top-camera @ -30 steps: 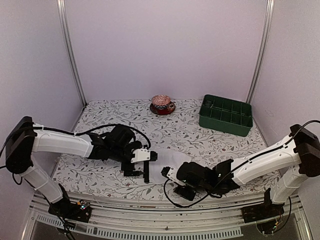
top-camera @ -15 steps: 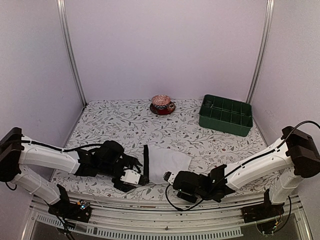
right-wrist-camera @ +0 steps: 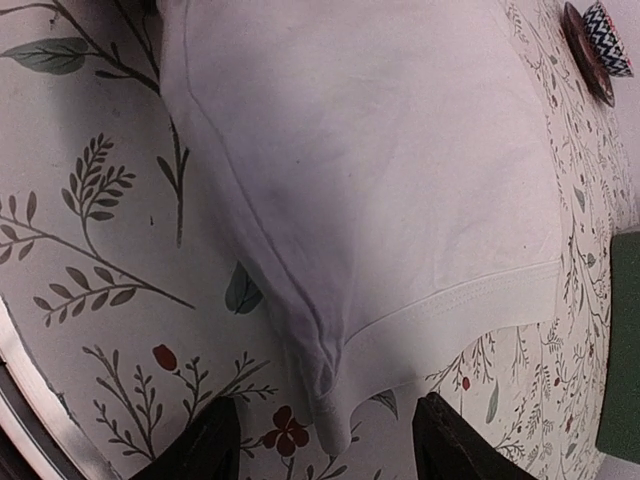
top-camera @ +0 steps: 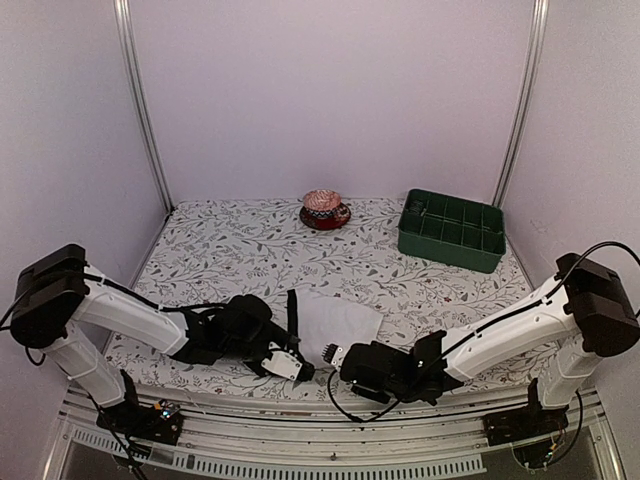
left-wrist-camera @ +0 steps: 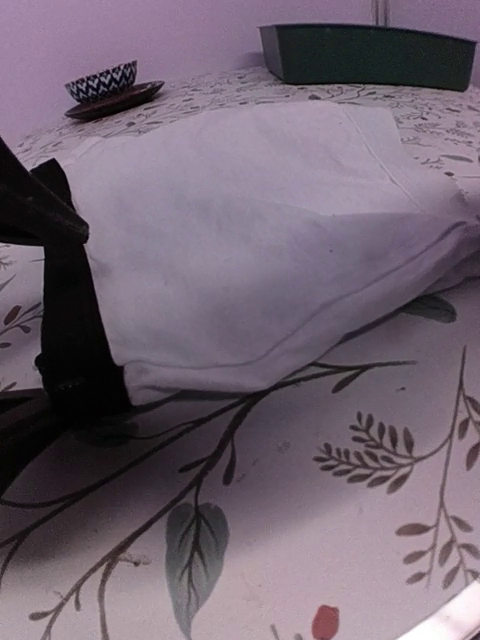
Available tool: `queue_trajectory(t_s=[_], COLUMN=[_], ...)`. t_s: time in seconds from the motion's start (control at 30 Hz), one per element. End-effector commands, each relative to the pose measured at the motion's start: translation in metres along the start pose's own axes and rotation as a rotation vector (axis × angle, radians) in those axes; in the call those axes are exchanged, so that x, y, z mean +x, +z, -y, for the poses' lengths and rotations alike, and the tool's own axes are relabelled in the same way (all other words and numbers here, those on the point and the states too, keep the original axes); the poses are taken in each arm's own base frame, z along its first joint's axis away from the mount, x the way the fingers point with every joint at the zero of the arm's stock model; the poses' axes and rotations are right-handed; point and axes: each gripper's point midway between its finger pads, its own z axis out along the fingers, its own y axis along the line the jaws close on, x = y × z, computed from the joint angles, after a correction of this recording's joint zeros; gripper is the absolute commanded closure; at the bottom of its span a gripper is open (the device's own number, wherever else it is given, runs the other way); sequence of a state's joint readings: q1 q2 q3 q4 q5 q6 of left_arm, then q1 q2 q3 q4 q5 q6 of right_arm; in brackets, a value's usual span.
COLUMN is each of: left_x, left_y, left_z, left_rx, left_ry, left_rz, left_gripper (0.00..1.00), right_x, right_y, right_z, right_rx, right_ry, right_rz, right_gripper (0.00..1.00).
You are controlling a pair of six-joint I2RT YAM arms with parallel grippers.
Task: Roll the underwear
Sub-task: Pick up the underwear from the center of the board.
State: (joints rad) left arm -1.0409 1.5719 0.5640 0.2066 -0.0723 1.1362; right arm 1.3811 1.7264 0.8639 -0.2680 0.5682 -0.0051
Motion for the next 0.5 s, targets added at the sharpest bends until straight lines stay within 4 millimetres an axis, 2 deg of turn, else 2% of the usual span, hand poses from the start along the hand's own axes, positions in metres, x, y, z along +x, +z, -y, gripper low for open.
queue_trajectory(t_s=[0.0,0.13,0.2,0.23,0.4,0.47], left_x=[0.022,0.019,0.016,0.015,0.007,0.003], left_y=[0.007,0.009,0.010,0.010,0.004,-0.002], left_z=[0.047,0.049,0.049,0.047,0.042,0.038], left_rx=[0.132,0.140,0.143,0.140,0.130,0.124], left_ry=[0.072,0.078,0.072,0.065,0.035,0.023], left_rz=[-0.097,-0.089,-0.082,-0.079,-0.038,-0.016], left_gripper=[0.55,0.74,0.95,1.00,1.00,1.00], right_x=[0.010,0.014,0.017,0.018,0.017,0.013], right_y=[0.012,0.020,0.024,0.026,0.026,0.021], right_z=[-0.013,-0.010,-0.009,-0.008,-0.004,-0.006], right_rx=[-0.021,-0.012,-0.020,-0.023,-0.034,-0.059], right_ry=[-0.133,-0.182,-0.189,-0.190,-0.197,-0.191], right_rz=[-0.039,-0.061,-0.070,-0.073,-0.056,-0.037], right_gripper=[0.40,0.53,0.65,0.70,0.93,0.97])
